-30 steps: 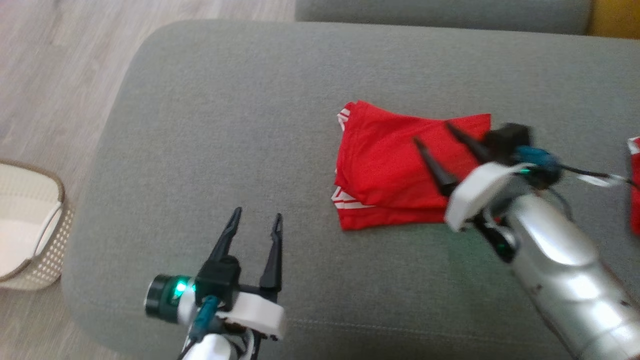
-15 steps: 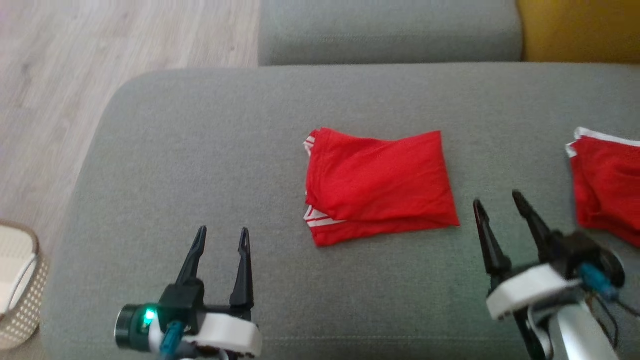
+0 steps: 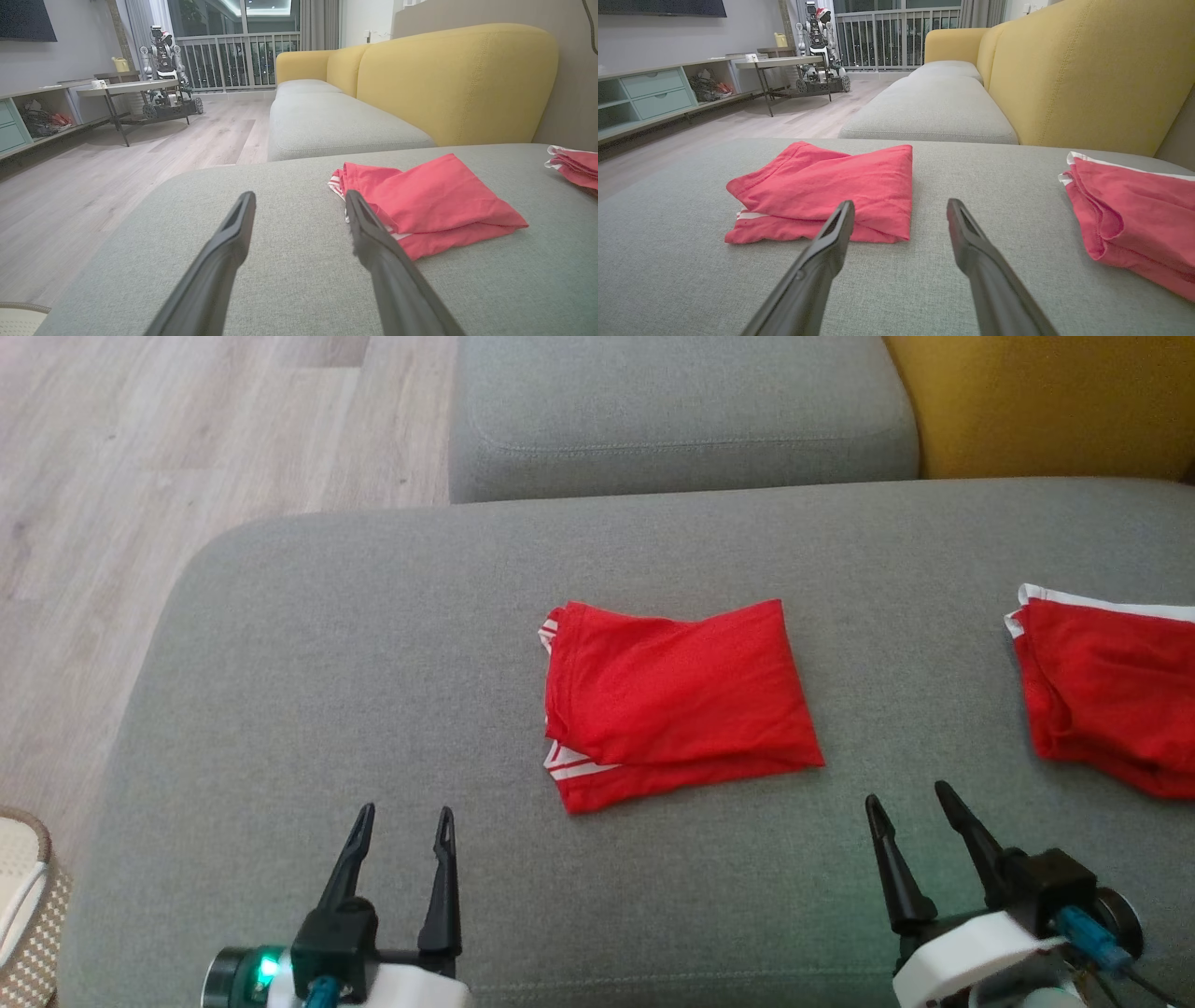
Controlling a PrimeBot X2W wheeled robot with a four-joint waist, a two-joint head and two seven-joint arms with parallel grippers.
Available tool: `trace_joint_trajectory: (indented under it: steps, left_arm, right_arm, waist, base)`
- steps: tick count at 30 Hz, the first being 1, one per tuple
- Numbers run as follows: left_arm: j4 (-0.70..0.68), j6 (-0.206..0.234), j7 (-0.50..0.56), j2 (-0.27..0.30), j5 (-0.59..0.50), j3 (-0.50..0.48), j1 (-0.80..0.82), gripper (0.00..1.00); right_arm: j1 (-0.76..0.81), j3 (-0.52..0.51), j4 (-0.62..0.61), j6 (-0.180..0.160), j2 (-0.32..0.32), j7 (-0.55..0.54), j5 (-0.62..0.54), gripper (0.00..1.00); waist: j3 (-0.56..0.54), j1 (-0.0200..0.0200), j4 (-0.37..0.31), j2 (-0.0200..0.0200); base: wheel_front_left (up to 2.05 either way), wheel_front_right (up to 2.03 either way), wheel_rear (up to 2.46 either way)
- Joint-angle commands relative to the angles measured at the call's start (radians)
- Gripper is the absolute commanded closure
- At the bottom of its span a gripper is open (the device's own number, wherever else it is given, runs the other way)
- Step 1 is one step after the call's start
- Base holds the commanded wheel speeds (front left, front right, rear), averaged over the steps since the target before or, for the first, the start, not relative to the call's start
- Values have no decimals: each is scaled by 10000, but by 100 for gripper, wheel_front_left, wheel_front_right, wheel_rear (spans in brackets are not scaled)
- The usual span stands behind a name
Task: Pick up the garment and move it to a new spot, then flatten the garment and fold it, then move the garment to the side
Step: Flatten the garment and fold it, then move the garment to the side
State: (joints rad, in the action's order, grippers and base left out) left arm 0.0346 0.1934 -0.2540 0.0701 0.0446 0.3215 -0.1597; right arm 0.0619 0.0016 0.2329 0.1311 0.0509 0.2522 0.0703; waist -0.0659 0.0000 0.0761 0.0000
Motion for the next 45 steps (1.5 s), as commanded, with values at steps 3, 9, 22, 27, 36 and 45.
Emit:
trace_joint_trajectory:
  steps: [3,9,22,27,36,45]
  left_arm:
    - [-214,-30,-78,22,-142,-351,349,0]
    - [-160,-14,-78,2,-187,-351,310,0]
    - [18,-7,-78,-25,-463,14,584,0]
    - [113,-32,-78,22,-699,387,800,0]
    - [507,-124,-78,-60,-603,1057,1419,0]
    - [614,58,-78,-141,-357,1398,1915,0]
  right_arm:
    - [-356,298,-186,-4,-4,95,171,0]
    - [-335,358,-118,-4,-5,95,220,0]
    - [-854,-72,454,-4,-6,95,381,0]
    - [-2032,-457,1999,-4,-6,86,1252,0]
    - [-5250,-598,5045,-4,1000,-1079,2508,0]
    - [-6668,408,7411,-4,1689,-2894,3316,0]
  waist:
    - [-93,0,8,0]
    - [-133,0,-12,0]
    - [230,0,703,0]
    - [544,0,1264,0]
    - [1568,0,2115,0]
    - [2138,0,2576,0]
  base:
    - [0,0,0]
    - [0,0,0]
    - [0,0,0]
    - [0,0,0]
    - [0,0,0]
    - [0,0,0]
